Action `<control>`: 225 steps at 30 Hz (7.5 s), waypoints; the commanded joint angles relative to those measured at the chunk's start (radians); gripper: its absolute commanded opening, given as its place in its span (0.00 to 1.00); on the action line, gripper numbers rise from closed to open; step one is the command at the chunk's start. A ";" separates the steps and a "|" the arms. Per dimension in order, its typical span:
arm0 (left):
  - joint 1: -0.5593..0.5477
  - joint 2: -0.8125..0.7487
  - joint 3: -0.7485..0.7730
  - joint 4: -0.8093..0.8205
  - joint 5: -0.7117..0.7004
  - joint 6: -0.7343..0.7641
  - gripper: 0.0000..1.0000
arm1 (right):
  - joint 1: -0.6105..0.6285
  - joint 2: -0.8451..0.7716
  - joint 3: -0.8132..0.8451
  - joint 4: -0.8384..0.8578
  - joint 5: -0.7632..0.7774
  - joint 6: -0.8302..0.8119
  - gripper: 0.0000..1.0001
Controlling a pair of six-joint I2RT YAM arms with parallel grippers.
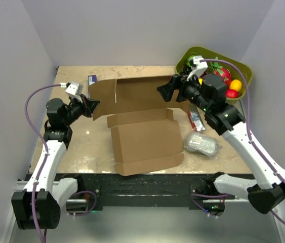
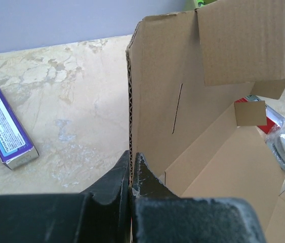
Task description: Fold the paper box
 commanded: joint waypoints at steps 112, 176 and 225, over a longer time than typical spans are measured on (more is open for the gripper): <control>-0.542 0.178 -0.244 0.326 -0.519 -0.318 0.66 | 0.101 0.310 -0.671 0.941 0.580 1.214 0.00; -0.421 0.338 -0.364 0.446 -0.533 -0.347 0.51 | 0.314 0.370 -0.602 0.732 0.722 1.314 0.00; -0.559 0.045 -0.267 0.177 -0.543 -0.226 0.54 | 0.316 0.367 -0.613 0.722 0.738 1.305 0.00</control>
